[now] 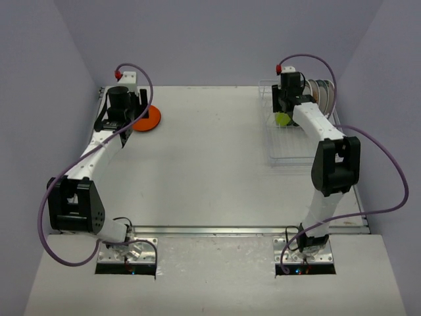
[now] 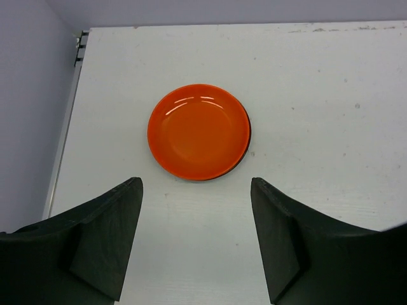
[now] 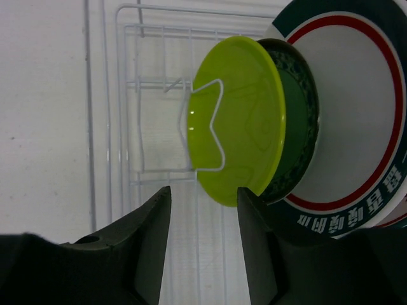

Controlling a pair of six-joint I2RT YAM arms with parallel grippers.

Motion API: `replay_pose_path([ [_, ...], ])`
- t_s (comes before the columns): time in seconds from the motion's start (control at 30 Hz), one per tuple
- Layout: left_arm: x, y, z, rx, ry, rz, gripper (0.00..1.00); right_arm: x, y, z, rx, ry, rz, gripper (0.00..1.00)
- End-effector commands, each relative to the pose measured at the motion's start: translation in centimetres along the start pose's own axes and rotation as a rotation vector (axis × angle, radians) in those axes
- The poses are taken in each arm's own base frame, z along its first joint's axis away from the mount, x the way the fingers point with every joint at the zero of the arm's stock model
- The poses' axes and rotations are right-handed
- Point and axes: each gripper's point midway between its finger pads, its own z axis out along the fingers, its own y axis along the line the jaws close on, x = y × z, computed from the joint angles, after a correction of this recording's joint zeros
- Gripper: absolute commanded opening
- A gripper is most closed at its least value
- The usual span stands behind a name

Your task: Unload the plates from the dish rack

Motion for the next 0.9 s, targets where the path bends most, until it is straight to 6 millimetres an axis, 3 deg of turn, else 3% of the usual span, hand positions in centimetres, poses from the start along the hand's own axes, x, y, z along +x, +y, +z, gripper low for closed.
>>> replay_pose_path([
  [0.0,0.1,0.0,-1.0,-0.035,-0.024,0.04,0.66,-5.3,-3.9,0.7,0.128,-0.131,0.04,0.45],
  [0.2,0.7,-1.8,-1.4,0.001,-0.004,0.039,0.67,-4.9,-5.5,2.4,0.152,-0.113,0.051,0.42],
  [0.53,0.6,-3.0,-1.4,0.018,-0.002,0.048,0.71,-2.0,-5.1,5.2,0.116,-0.046,0.051,0.38],
  [0.73,0.4,-2.8,-1.5,0.012,-0.004,0.053,0.71,-1.9,-5.5,5.7,0.125,-0.041,0.053,0.18],
  [0.8,0.3,-2.8,-1.6,0.008,-0.007,0.051,0.71,-3.3,-5.5,4.1,0.112,-0.073,0.064,0.05],
  [0.87,0.3,-2.7,-1.6,0.004,-0.009,0.049,0.71,-4.4,-5.2,2.8,0.095,-0.098,0.062,0.0],
])
